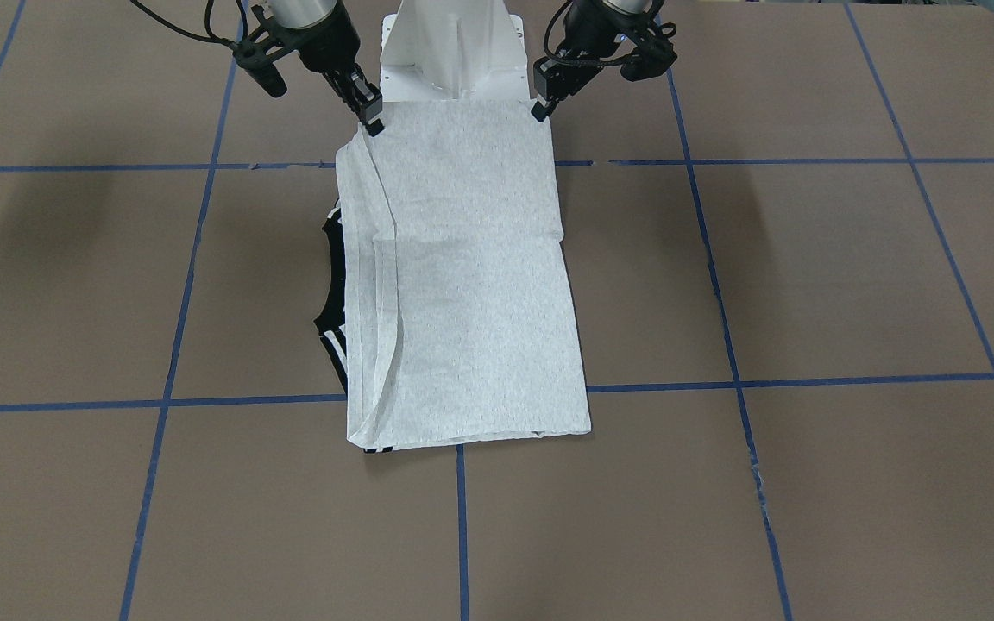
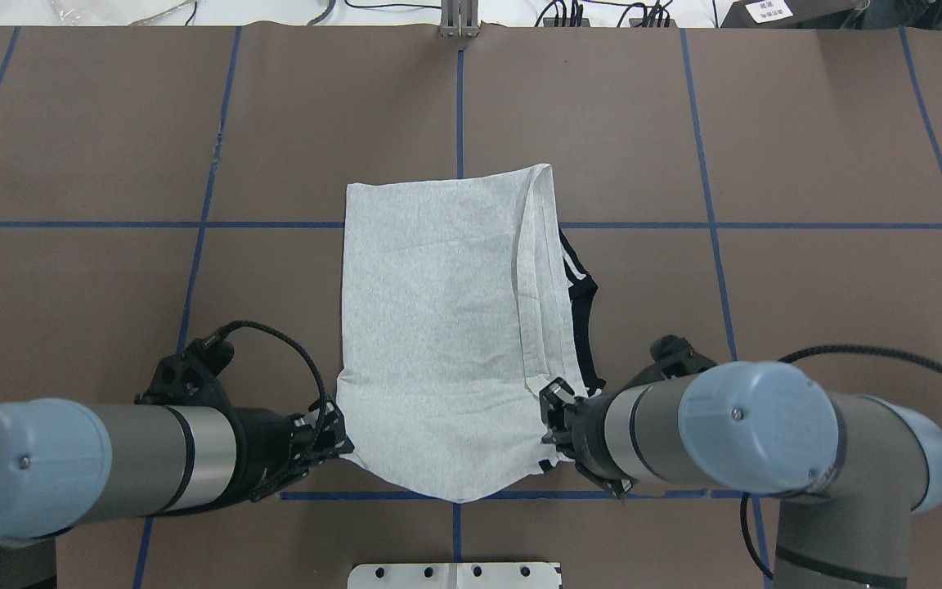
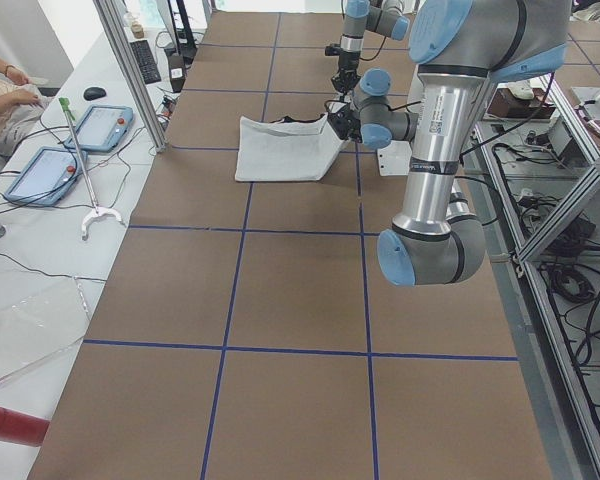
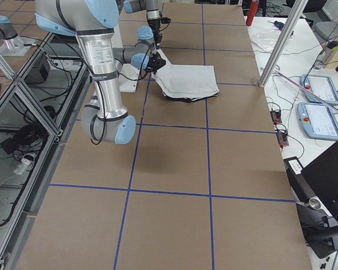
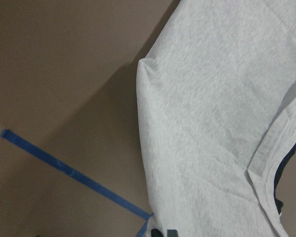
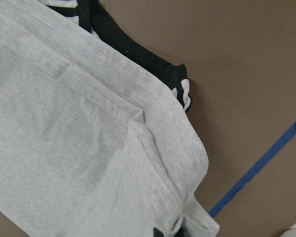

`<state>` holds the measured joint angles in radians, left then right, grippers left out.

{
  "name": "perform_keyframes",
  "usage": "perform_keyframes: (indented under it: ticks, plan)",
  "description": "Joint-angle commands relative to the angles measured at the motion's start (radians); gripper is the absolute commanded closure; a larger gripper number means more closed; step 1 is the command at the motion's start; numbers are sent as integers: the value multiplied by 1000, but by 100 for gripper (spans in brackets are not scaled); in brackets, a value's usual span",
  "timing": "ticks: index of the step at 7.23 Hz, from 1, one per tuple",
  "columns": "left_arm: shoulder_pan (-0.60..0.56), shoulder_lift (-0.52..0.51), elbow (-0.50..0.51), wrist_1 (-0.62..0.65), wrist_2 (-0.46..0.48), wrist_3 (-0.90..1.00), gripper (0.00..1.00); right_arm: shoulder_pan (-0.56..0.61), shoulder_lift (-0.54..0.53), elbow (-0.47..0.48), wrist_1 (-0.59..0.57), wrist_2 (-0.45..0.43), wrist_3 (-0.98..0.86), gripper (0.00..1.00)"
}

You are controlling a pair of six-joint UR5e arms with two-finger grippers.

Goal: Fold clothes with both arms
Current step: 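Lift both near corners and fold them toward the far edge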

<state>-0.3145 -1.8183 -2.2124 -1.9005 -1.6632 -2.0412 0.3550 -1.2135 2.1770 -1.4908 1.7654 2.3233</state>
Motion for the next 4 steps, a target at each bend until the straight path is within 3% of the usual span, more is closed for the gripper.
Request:
perform_keyframes:
  ticks: [1, 4]
  plan:
    - [-133, -88, 121, 11, -6, 145, 100, 173, 122, -133, 0, 95, -68, 100]
    - [-234, -199, 302, -6, -20, 235, 100, 245, 241, -340, 7, 115, -169, 100]
